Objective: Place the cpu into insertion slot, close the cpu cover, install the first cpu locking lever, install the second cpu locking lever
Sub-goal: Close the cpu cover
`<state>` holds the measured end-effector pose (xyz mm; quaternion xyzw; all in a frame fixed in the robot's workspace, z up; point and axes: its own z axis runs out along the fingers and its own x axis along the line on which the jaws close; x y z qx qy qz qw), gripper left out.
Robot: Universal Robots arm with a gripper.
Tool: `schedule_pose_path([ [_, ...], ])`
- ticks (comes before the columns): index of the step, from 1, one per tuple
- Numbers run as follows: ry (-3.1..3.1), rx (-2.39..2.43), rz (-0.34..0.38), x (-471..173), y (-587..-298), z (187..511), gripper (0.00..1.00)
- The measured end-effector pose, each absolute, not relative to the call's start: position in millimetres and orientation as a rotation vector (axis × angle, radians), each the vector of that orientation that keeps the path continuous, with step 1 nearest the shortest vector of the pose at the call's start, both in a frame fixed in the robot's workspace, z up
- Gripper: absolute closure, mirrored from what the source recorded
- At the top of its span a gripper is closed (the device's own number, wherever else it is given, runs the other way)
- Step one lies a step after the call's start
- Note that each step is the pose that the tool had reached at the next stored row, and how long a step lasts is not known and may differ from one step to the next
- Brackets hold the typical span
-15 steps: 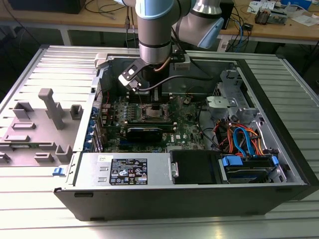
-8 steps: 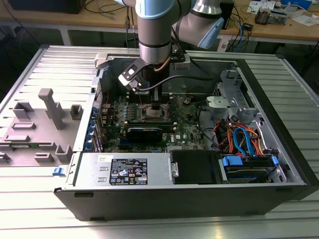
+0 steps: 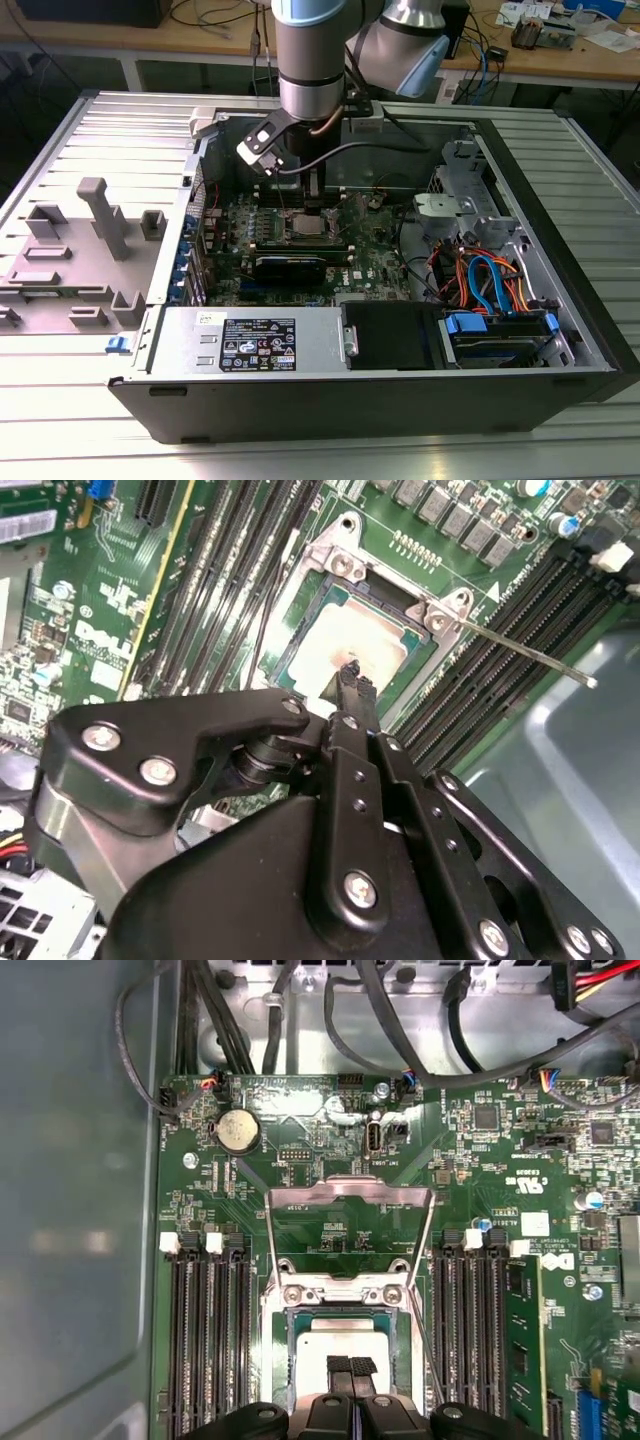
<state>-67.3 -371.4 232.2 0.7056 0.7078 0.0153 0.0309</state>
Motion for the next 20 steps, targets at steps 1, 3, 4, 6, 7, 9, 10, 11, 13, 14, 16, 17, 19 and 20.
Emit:
schedule_pose_path([
  [1,2.181,2.174,0.047,-67.3,-371.4,233.1,0.89],
  [3,2.182,2.175,0.045,-67.3,-371.4,233.3,0.89],
  [4,2.187,2.18,0.033,-67.2,-371.4,233.5,0.89],
  [6,2.192,2.185,0.021,-67.4,-371.4,233.5,0.89],
  [7,2.192,2.185,0.022,-67.3,-371.4,234.4,0.89],
  [9,2.192,2.185,0.021,-67.3,-371.4,238.9,0.89],
  [10,2.192,2.184,0.02,-67.2,-371.3,241.1,0.89],
  [11,2.191,2.183,0.018,-67.2,-371.3,243.6,0.89],
  [13,2.19,2.183,0.017,-67.3,-371.2,250.4,0.89],
  [14,2.19,2.182,0.016,-67.3,-371.2,253.8,0.89],
  [16,2.189,2.182,0.014,-67.3,-371.2,260.2,0.89],
  [17,2.189,2.181,0.014,-67.3,-371.2,261.0,0.89],
  [19,2.189,2.181,0.013,-64.8,-371.0,261.0,0.89],
  [20,2.189,2.181,0.013,-62.4,-370.9,261.0,0.89],
])
